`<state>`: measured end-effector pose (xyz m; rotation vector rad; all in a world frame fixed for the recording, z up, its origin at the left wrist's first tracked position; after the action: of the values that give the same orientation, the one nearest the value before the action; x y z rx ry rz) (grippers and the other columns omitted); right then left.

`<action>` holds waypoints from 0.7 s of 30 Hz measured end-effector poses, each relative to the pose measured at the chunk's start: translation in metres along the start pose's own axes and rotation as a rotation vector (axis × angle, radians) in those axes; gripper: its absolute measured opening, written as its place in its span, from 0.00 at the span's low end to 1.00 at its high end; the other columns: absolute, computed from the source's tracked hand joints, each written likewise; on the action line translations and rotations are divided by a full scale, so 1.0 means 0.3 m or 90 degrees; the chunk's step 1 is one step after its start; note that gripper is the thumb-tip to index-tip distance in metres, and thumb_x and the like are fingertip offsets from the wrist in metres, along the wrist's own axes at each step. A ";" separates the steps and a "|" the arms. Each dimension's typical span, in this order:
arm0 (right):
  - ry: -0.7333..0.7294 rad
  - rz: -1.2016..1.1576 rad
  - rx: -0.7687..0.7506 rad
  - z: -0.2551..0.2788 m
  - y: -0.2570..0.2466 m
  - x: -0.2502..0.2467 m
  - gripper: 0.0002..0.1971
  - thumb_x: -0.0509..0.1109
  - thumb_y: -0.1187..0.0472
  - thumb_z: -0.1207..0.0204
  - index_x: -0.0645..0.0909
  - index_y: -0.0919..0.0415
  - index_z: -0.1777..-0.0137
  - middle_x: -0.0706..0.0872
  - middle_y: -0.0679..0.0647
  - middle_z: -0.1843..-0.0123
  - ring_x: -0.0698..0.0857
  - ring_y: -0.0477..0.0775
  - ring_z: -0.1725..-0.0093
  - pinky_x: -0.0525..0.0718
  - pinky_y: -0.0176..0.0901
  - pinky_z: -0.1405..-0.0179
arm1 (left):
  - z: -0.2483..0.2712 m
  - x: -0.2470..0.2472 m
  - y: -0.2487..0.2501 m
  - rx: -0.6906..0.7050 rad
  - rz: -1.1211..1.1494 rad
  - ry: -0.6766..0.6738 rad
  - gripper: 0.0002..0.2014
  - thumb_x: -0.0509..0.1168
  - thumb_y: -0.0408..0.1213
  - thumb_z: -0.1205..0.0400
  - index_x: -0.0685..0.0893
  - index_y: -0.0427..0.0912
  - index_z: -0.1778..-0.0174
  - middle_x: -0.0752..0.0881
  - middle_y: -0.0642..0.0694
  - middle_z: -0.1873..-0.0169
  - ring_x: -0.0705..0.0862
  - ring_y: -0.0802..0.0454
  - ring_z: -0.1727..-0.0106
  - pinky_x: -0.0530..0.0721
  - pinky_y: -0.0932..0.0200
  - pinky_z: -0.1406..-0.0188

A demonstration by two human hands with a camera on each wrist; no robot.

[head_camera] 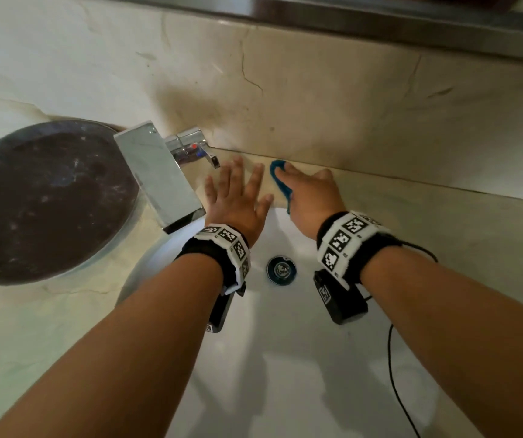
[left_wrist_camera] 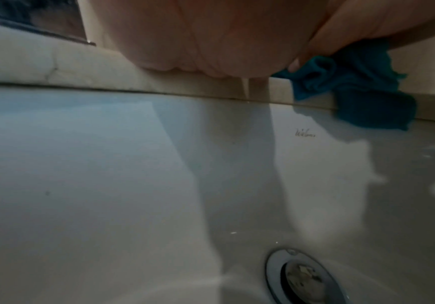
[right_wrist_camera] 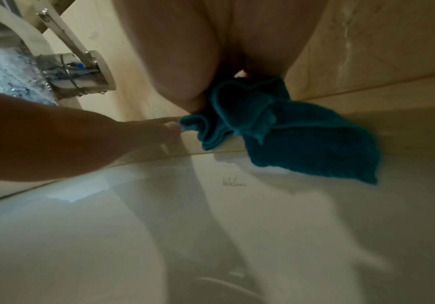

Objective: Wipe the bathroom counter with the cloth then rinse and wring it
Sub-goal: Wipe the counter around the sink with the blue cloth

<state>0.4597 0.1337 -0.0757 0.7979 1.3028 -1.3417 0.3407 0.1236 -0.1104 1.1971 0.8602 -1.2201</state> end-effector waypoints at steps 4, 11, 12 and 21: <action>-0.005 0.092 -0.061 -0.007 0.004 -0.004 0.28 0.52 0.62 0.16 0.52 0.49 0.18 0.54 0.45 0.16 0.68 0.60 0.31 0.68 0.45 0.32 | -0.012 0.000 -0.003 -0.016 0.009 0.001 0.30 0.39 0.58 0.15 0.37 0.57 0.19 0.34 0.45 0.18 0.34 0.45 0.18 0.31 0.40 0.23; -0.050 0.165 0.142 0.069 0.211 0.005 0.31 0.51 0.63 0.18 0.45 0.52 0.17 0.49 0.49 0.15 0.70 0.64 0.30 0.63 0.50 0.29 | -0.027 0.017 0.005 -0.041 0.020 -0.039 0.32 0.39 0.63 0.17 0.34 0.61 0.20 0.29 0.46 0.20 0.31 0.45 0.19 0.28 0.38 0.25; -0.048 0.168 0.150 0.058 0.197 0.005 0.31 0.50 0.63 0.19 0.44 0.53 0.17 0.48 0.50 0.15 0.70 0.63 0.29 0.62 0.51 0.30 | -0.030 0.018 0.007 -0.043 0.013 -0.037 0.32 0.39 0.63 0.17 0.34 0.61 0.20 0.29 0.46 0.20 0.31 0.45 0.19 0.28 0.38 0.25; -0.022 0.041 0.015 0.001 0.010 0.044 0.33 0.51 0.63 0.20 0.47 0.43 0.18 0.48 0.39 0.16 0.66 0.59 0.34 0.68 0.46 0.29 | -0.033 0.024 0.000 -0.039 -0.014 -0.038 0.33 0.37 0.64 0.18 0.31 0.60 0.21 0.28 0.46 0.20 0.30 0.44 0.19 0.29 0.36 0.25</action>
<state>0.4596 0.1309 -0.0890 0.8228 1.2271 -1.3162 0.3432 0.1317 -0.1193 1.0996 0.8623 -1.2336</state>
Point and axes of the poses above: each hand's wrist, its own z-axis away from the middle knuckle, its own x-axis out of the palm, y = z × x, the point moved 7 cm from there along -z, towards the middle knuckle
